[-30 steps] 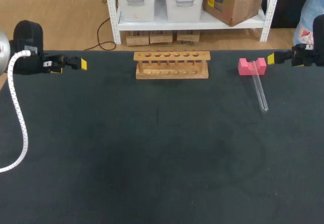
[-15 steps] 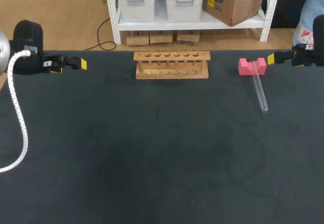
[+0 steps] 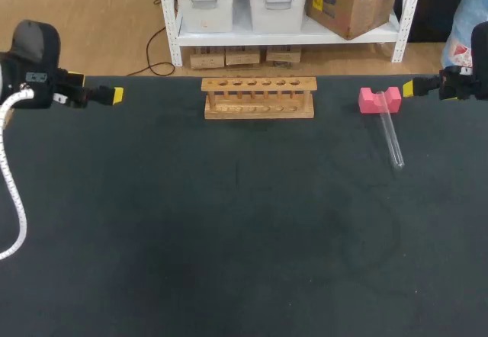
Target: Grasp the test tube, adjust it, and insert it.
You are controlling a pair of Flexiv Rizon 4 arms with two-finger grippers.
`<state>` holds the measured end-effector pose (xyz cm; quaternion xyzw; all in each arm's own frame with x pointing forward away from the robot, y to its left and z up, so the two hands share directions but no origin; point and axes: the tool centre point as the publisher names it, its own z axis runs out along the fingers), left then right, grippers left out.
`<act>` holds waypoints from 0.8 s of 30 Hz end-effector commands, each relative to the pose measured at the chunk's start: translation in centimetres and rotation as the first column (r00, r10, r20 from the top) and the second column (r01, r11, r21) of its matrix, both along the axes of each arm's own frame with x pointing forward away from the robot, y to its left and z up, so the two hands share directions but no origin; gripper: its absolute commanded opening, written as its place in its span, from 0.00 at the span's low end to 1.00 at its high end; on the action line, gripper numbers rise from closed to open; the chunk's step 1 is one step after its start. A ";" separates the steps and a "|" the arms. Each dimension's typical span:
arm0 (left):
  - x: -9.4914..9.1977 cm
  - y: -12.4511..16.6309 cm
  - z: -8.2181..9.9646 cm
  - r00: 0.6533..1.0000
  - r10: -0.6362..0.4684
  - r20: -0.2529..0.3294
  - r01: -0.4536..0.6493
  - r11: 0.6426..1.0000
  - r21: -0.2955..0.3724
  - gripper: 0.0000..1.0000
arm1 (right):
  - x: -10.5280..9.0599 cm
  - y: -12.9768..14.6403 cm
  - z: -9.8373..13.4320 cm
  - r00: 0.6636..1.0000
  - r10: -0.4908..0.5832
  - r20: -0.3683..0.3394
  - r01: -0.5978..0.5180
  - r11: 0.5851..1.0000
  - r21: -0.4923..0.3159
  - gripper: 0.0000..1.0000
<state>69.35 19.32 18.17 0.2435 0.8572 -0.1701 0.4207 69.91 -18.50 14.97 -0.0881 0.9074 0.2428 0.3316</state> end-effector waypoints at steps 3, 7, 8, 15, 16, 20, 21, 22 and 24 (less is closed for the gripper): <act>-0.6 1.0 -0.3 0.868 -0.395 0.300 0.471 0.847 -0.246 1.00 | 0.0 0.0 0.0 1.000 -0.001 -0.001 0.001 1.000 -0.001 1.00; -0.4 1.3 -0.2 0.799 -0.488 0.351 0.581 0.777 -0.244 1.00 | 0.0 0.0 0.0 1.000 -0.001 -0.001 0.001 1.000 -0.001 1.00; -0.4 1.3 -0.3 0.780 -0.510 0.362 0.605 0.763 -0.230 1.00 | 0.0 0.0 0.0 1.000 -0.001 -0.001 0.001 1.000 -0.001 1.00; 1.3 1.5 -1.9 0.719 -0.571 0.396 0.674 0.711 -0.201 1.00 | 0.0 0.0 0.0 1.000 -0.001 -0.001 0.001 1.000 -0.001 1.00; 1.5 1.5 -2.3 0.702 -0.584 0.407 0.690 0.700 -0.186 1.00 | 0.0 0.0 0.0 1.000 -0.001 -0.001 0.001 1.000 -0.001 1.00; 2.8 1.2 -3.7 0.669 -0.609 0.427 0.717 0.680 -0.153 1.00 | 0.0 0.0 0.0 1.000 -0.001 -0.001 0.001 1.000 -0.001 1.00; 3.2 1.1 -4.0 0.668 -0.608 0.428 0.717 0.680 -0.154 1.00 | 0.0 0.0 0.0 1.000 -0.001 -0.001 0.001 1.000 -0.001 1.00; 3.4 0.9 -4.2 0.664 -0.607 0.437 0.721 0.676 -0.155 1.00 | 0.0 0.0 0.0 1.000 -0.001 -0.001 0.001 1.000 -0.001 1.00; 4.0 0.6 -4.7 0.654 -0.610 0.446 0.723 0.678 -0.133 1.00 | 0.0 0.0 0.0 1.000 -0.001 -0.001 0.001 1.000 -0.001 1.00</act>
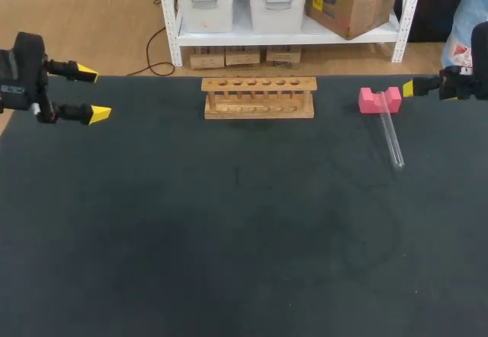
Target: Grasp the test tube, adjust it, and insert it.
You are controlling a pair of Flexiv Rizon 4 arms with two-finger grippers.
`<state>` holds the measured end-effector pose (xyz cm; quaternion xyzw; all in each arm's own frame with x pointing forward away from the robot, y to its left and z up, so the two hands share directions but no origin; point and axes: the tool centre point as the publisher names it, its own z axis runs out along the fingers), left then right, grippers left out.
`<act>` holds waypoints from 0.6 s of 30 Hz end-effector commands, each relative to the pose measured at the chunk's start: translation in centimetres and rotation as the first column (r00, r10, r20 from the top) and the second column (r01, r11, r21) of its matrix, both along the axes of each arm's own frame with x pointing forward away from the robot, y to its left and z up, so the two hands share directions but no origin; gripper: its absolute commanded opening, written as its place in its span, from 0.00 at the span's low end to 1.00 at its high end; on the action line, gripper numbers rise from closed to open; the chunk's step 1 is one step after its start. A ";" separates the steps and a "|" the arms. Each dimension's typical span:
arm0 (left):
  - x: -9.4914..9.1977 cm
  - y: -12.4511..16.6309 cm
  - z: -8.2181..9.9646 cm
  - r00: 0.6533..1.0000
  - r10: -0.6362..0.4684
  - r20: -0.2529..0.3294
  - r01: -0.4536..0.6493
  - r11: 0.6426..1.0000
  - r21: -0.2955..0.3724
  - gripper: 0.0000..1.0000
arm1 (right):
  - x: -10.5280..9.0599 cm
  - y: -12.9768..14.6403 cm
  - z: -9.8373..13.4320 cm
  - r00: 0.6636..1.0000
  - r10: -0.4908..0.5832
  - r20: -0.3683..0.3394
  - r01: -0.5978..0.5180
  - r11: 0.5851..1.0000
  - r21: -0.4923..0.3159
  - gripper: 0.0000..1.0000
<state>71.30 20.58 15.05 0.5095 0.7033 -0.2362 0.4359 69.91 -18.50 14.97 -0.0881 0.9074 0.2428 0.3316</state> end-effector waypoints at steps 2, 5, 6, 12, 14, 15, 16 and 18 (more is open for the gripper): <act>2.6 -0.9 -1.9 0.977 -0.193 0.092 0.213 0.915 -0.343 1.00 | 0.0 0.0 0.0 1.000 -0.001 -0.001 0.001 1.000 -0.001 1.00; 3.2 -1.3 -2.2 0.981 -0.171 0.089 0.191 0.920 -0.341 1.00 | 0.0 0.0 0.0 1.000 -0.001 -0.001 0.001 1.000 -0.001 1.00; 3.4 -1.4 -2.2 0.983 -0.160 0.088 0.181 0.923 -0.339 1.00 | 0.0 0.0 0.0 1.000 -0.001 -0.001 0.001 1.000 -0.001 1.00; 4.4 -2.1 -2.7 0.996 -0.080 0.049 0.092 0.938 -0.336 1.00 | 0.0 0.0 0.0 1.000 -0.001 -0.001 0.001 1.000 -0.001 1.00; 4.6 -2.1 -2.7 0.996 -0.076 0.050 0.088 0.940 -0.330 1.00 | 0.0 0.0 0.0 1.000 -0.001 -0.001 0.001 1.000 -0.001 1.00; 4.7 -2.2 -2.8 0.996 -0.072 0.051 0.085 0.943 -0.322 1.00 | 0.0 0.0 0.0 1.000 -0.001 -0.001 0.001 1.000 -0.001 1.00; 4.8 -2.2 -2.8 0.996 -0.071 0.052 0.084 0.943 -0.321 1.00 | 0.0 0.0 0.0 1.000 -0.001 -0.001 0.001 1.000 -0.001 1.00; 5.1 -2.2 -2.7 0.997 -0.059 0.049 0.072 0.947 -0.314 1.00 | 0.0 0.0 0.0 1.000 -0.001 -0.001 0.001 1.000 -0.001 1.00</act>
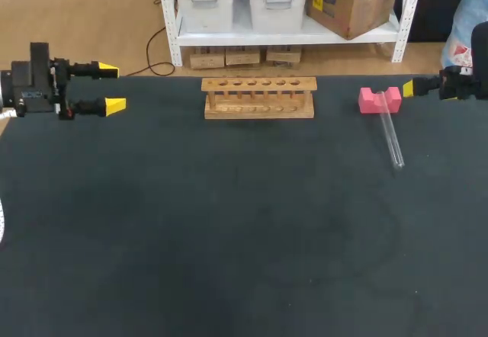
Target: Grasp the test tube, adjust it, and insert it.
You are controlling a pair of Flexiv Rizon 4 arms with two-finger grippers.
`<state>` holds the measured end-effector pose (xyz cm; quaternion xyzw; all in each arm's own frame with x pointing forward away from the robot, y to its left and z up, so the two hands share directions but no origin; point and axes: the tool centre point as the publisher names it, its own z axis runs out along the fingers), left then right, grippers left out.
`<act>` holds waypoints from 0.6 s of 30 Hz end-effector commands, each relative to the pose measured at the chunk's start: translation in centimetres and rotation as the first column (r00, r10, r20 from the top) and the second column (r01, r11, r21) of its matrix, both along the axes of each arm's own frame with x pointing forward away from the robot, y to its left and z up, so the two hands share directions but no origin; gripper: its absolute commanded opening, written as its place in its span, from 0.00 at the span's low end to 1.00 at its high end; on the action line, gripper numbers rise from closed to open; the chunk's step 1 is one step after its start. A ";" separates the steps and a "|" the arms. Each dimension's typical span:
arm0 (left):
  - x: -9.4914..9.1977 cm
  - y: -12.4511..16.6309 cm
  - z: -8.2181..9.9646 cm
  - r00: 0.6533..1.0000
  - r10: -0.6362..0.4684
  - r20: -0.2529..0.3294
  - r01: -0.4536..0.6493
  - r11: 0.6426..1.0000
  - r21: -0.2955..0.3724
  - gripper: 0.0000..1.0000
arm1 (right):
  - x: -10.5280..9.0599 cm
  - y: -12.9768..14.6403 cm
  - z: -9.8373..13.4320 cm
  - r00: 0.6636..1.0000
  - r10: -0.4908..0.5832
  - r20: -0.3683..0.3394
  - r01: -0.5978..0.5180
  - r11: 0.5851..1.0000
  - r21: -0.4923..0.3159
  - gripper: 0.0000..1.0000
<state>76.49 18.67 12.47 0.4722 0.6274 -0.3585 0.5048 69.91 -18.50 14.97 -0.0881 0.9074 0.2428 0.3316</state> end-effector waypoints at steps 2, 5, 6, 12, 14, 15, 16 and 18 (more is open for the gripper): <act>0.2 -0.4 -0.1 0.999 0.039 0.012 -0.039 0.999 -0.008 1.00 | 0.0 0.0 0.0 1.000 -0.001 -0.001 0.001 1.000 -0.001 1.00; 0.4 -0.7 -0.1 0.999 0.041 0.008 -0.041 0.999 0.000 1.00 | 0.0 0.0 0.0 1.000 -0.001 -0.001 0.001 1.000 -0.001 1.00; 0.4 -0.8 0.0 0.999 0.041 0.006 -0.041 0.999 0.006 1.00 | 0.0 0.0 0.0 1.000 -0.001 -0.001 0.001 1.000 -0.001 1.00; 0.2 -1.4 0.1 0.999 0.050 -0.013 -0.049 0.998 0.032 1.00 | 0.0 0.0 0.0 1.000 -0.001 -0.001 0.001 1.000 -0.001 1.00; 0.1 -1.6 0.1 0.999 0.050 -0.019 -0.049 0.998 0.044 1.00 | 0.0 0.0 0.0 1.000 -0.001 -0.001 0.001 1.000 -0.001 1.00; 0.0 -1.6 0.1 0.999 0.045 -0.024 -0.044 0.998 0.050 1.00 | 0.0 0.0 0.0 1.000 -0.001 -0.001 0.001 1.000 -0.001 1.00; -0.1 -1.7 0.1 0.999 0.044 -0.025 -0.043 0.998 0.051 1.00 | 0.0 0.0 0.0 1.000 -0.001 -0.001 0.001 1.000 -0.001 1.00; -0.2 -1.8 0.2 0.999 0.041 -0.028 -0.040 0.998 0.056 1.00 | 0.0 0.0 0.0 1.000 -0.001 -0.001 0.001 1.000 -0.001 1.00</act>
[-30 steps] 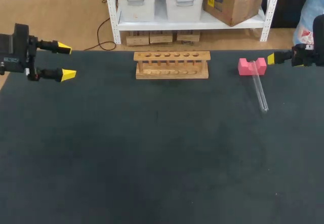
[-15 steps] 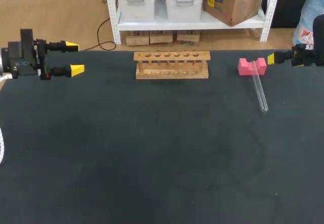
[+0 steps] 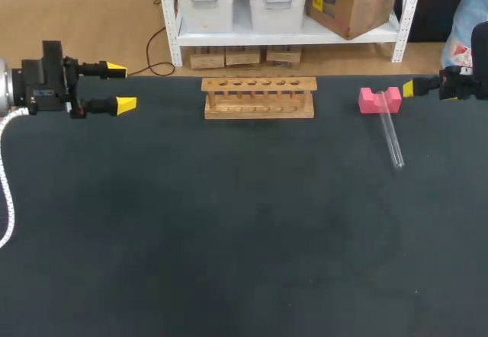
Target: Grasp the test tube, adjust it, and insert it.
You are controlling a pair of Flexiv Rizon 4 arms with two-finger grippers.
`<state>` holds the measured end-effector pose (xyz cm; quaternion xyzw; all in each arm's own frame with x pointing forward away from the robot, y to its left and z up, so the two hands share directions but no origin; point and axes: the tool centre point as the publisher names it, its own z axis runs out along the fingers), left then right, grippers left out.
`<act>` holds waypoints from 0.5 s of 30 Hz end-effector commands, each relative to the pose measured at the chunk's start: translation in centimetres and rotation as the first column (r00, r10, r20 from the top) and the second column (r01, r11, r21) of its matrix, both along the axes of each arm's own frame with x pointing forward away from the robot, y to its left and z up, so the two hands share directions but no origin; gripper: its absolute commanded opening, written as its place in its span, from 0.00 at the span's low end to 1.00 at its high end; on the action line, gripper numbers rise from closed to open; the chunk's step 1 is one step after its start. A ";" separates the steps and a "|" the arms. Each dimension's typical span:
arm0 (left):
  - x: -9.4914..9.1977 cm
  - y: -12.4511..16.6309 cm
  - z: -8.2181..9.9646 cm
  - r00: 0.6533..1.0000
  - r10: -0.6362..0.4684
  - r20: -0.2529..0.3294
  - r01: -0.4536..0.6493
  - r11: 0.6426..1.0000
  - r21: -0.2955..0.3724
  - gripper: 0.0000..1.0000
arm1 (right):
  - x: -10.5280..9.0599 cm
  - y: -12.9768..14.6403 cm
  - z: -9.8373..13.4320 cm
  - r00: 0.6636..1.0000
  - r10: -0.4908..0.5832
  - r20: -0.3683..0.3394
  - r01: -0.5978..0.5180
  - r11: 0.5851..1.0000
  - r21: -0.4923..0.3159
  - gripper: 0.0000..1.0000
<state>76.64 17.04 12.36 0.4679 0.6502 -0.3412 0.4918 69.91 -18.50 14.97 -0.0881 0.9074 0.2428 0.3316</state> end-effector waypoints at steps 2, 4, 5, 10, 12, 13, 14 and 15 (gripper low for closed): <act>-0.4 -0.2 0.3 1.000 0.004 -0.006 -0.004 1.000 0.012 1.00 | 0.0 0.0 0.0 1.000 -0.001 -0.001 0.001 1.000 -0.001 1.00; -0.4 -0.3 0.3 1.000 0.004 -0.008 -0.004 1.000 0.015 1.00 | 0.0 0.0 0.0 1.000 -0.001 -0.001 0.001 1.000 -0.001 1.00; -0.4 -0.3 0.4 1.000 0.009 -0.013 -0.008 1.000 0.017 1.00 | 0.0 0.0 0.0 1.000 -0.001 -0.001 0.001 1.000 -0.001 1.00; -0.4 -0.3 0.4 1.000 0.022 -0.013 -0.022 0.999 0.032 1.00 | 0.0 0.0 0.0 1.000 -0.001 -0.001 0.001 1.000 -0.001 1.00; -0.4 -0.3 0.4 1.000 0.022 -0.013 -0.022 0.999 0.032 1.00 | 0.0 0.0 0.0 1.000 -0.001 -0.001 0.001 1.000 -0.001 1.00; -0.4 -0.3 0.4 1.000 0.022 -0.013 -0.022 0.999 0.032 1.00 | 0.0 0.0 0.0 1.000 -0.001 -0.001 0.001 1.000 -0.001 1.00; -0.4 -0.3 0.4 1.000 0.022 -0.013 -0.022 0.999 0.032 1.00 | 0.0 0.0 0.0 1.000 -0.001 -0.001 0.001 1.000 -0.001 1.00; -0.4 -0.3 0.4 1.000 0.022 -0.013 -0.022 0.999 0.032 1.00 | 0.0 0.0 0.0 1.000 -0.001 -0.001 0.001 1.000 -0.001 1.00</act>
